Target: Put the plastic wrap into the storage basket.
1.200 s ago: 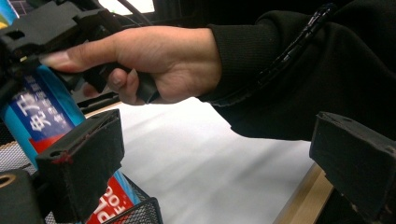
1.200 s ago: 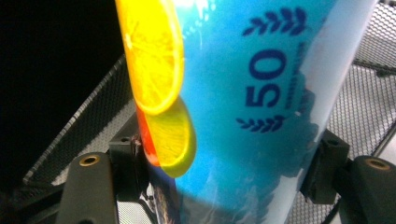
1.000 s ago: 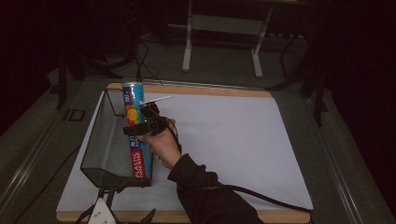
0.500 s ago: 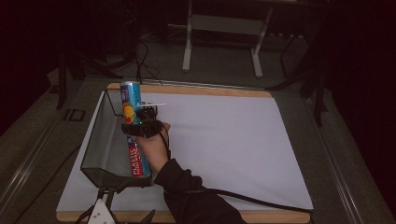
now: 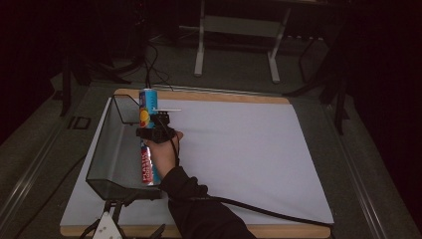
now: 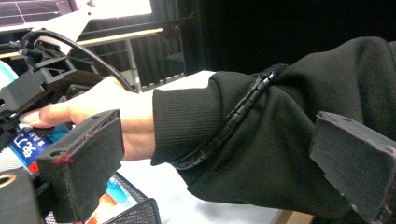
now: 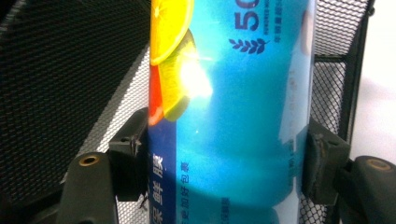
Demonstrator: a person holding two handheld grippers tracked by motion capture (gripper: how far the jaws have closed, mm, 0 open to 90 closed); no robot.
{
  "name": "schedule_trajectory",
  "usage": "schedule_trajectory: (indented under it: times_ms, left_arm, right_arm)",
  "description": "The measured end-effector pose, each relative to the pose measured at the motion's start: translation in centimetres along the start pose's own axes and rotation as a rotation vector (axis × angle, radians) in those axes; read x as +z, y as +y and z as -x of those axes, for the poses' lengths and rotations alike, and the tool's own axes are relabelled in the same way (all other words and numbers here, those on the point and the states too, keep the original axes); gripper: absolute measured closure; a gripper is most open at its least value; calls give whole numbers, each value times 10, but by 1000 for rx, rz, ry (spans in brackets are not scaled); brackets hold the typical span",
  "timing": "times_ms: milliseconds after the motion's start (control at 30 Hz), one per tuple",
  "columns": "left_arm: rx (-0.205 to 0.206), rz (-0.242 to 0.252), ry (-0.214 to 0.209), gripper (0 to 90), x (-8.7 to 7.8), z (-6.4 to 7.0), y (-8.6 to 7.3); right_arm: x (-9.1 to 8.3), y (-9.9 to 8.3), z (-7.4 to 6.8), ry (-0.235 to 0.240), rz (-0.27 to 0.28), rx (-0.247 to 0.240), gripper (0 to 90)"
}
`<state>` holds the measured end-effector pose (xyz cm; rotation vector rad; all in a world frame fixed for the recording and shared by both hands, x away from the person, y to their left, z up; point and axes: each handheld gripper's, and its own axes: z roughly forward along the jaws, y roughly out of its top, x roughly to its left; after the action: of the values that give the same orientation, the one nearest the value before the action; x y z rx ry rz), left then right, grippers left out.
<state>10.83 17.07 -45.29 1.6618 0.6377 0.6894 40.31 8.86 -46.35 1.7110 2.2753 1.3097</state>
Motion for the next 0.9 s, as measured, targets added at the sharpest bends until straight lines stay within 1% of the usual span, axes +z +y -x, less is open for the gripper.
schedule_trajectory:
  times_ms: [33, 100, 267, 300, 333, 367, 500, 533, 567, 600, 633, 667, 733, 767, 800, 867, 900]
  left_arm:
    - [0, -1, 0, 41, 0, 0, 0]
    - [1, -4, 1, 41, 0, 0, 0]
    - [2, -6, 0, 41, 1, 0, 0]
    - [2, -6, 0, 41, 1, 0, 0]
    - [2, -6, 0, 41, 1, 0, 0]
    - [2, -7, 1, 41, 1, 0, 0]
    - [3, -7, 0, 41, 1, 0, 0]
    - [3, -7, 0, 41, 1, 0, 0]
    - [3, -8, 1, 41, 1, 0, 0]
    - [3, -8, 1, 41, 1, 0, 0]
    - [3, -7, 0, 41, 1, 0, 0]
    - [3, -8, 0, 41, 1, 0, 0]
    - [3, -9, 0, 41, 2, 0, 0]
    - [4, -9, -1, 41, 2, 0, 0]
    - [5, -8, 0, 41, 2, 0, 0]
    - [5, -9, 0, 41, 2, 0, 0]
    - [5, -9, 0, 41, 2, 0, 0]
  right_arm:
    - [2, 0, 1, 4, -11, 4, 315]
    - [4, 0, 2, -3, -13, 10, 314]
    - [13, -1, 7, -17, -47, 21, 307]
    - [13, -1, 7, -17, -47, 21, 307]
    - [14, -2, 7, -14, -41, 12, 307]
    - [14, -2, 5, -27, -43, -2, 302]
    - [15, -2, 6, -19, -41, -12, 297]
    - [15, -2, 6, -20, -42, -19, 297]
    - [15, -1, 5, -25, -48, -47, 284]
    - [15, -1, 5, -25, -48, -47, 284]
    - [16, 1, 4, -33, -65, -92, 273]
    - [15, 2, 4, -32, -72, -105, 265]
    - [15, 2, 4, -32, -72, -105, 265]
    - [14, 5, 5, -17, -67, -158, 245]
    - [13, 5, 4, -18, -65, -165, 244]
    - [13, 5, 3, -26, -65, -203, 228]
    - [13, 5, 3, -26, -65, -203, 228]
